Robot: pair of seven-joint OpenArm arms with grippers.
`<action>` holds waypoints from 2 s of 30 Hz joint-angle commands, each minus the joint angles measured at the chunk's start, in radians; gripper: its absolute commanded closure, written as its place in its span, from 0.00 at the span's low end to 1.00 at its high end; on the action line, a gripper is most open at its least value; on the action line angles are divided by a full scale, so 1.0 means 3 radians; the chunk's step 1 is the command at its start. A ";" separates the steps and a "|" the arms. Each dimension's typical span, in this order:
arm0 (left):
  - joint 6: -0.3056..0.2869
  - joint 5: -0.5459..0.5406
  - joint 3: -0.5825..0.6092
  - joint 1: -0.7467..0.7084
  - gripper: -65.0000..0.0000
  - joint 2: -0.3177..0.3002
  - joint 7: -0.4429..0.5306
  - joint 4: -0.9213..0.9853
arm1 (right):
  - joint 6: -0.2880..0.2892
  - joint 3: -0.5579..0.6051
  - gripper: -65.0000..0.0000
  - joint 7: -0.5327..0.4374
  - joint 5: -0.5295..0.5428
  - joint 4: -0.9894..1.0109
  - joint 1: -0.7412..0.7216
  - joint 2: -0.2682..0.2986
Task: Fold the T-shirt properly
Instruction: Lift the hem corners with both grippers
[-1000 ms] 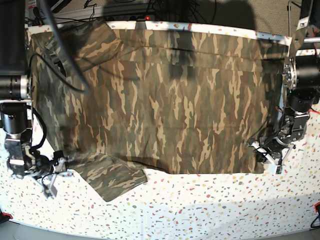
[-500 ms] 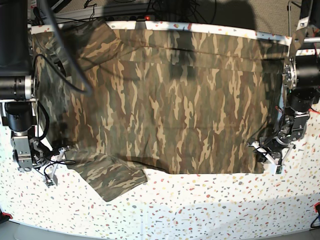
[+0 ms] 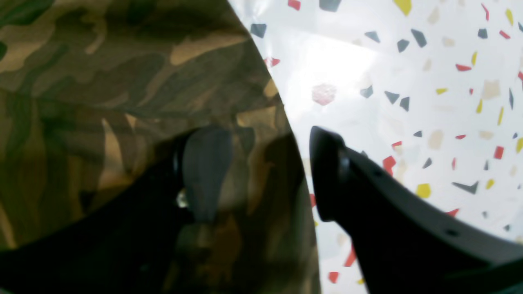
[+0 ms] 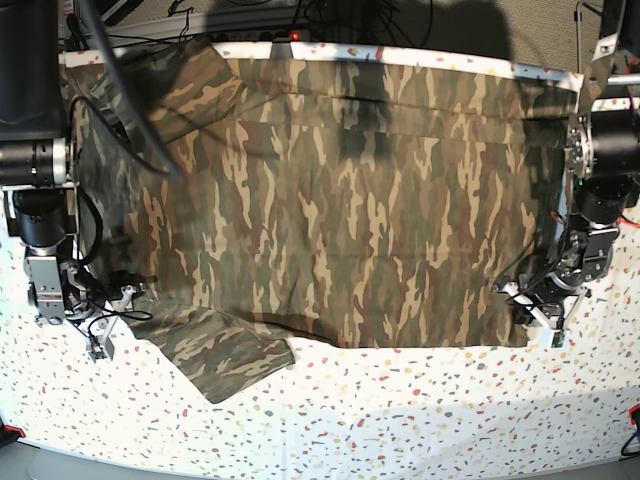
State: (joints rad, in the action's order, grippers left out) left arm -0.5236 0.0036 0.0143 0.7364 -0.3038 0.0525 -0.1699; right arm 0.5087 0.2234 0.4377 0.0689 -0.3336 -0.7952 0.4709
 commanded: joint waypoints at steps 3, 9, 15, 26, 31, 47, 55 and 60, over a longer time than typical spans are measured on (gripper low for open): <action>-0.0003 0.0014 0.0005 0.0084 1.00 -0.0025 0.0001 -0.0018 | -0.0001 -0.0001 0.75 0.0045 0.0008 -0.0005 -0.0071 0.0025; -0.0003 0.0014 0.0005 0.0085 1.00 -0.0024 0.0003 -0.0018 | -0.0003 -0.0001 1.00 0.0046 0.0006 -0.0005 -0.0072 0.0028; -0.0003 0.0014 0.0005 0.0085 1.00 -0.0025 -0.0039 -0.0018 | 0.0001 -0.0003 0.75 -0.0050 0.0003 -0.0006 -0.0172 0.0047; -0.0003 0.0015 0.0004 0.0084 1.00 -0.0024 -0.0097 -0.0018 | -0.0050 -0.0004 0.55 -0.0067 0.0320 -0.0005 -0.0291 0.0229; -0.0003 0.0017 0.0005 0.0084 1.00 -0.0024 -0.0098 -0.0018 | -0.0102 -0.0004 0.55 -0.0127 0.0320 -0.0005 -0.0197 0.0230; -0.0001 0.0023 0.0004 -0.0066 1.00 -0.0043 0.0106 -0.0019 | 0.0031 -0.0004 0.55 0.0193 0.0299 -0.0005 -0.0111 0.0136; -0.0001 0.0022 0.0004 -0.0071 1.00 -0.0041 0.0104 -0.0019 | 0.0036 -0.0004 0.84 0.0354 0.0308 -0.0005 -0.0108 0.0121; -0.0001 0.0022 0.0004 -0.0064 1.00 -0.0042 0.0104 -0.0019 | 0.0036 -0.0004 0.97 0.0337 0.0308 -0.0005 -0.0108 0.0121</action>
State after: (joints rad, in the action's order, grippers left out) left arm -0.5243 -0.0010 0.0139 0.7006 -0.3096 0.1177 -0.1722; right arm 0.5133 0.2234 0.5285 0.1612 -0.3256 -0.8005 0.4957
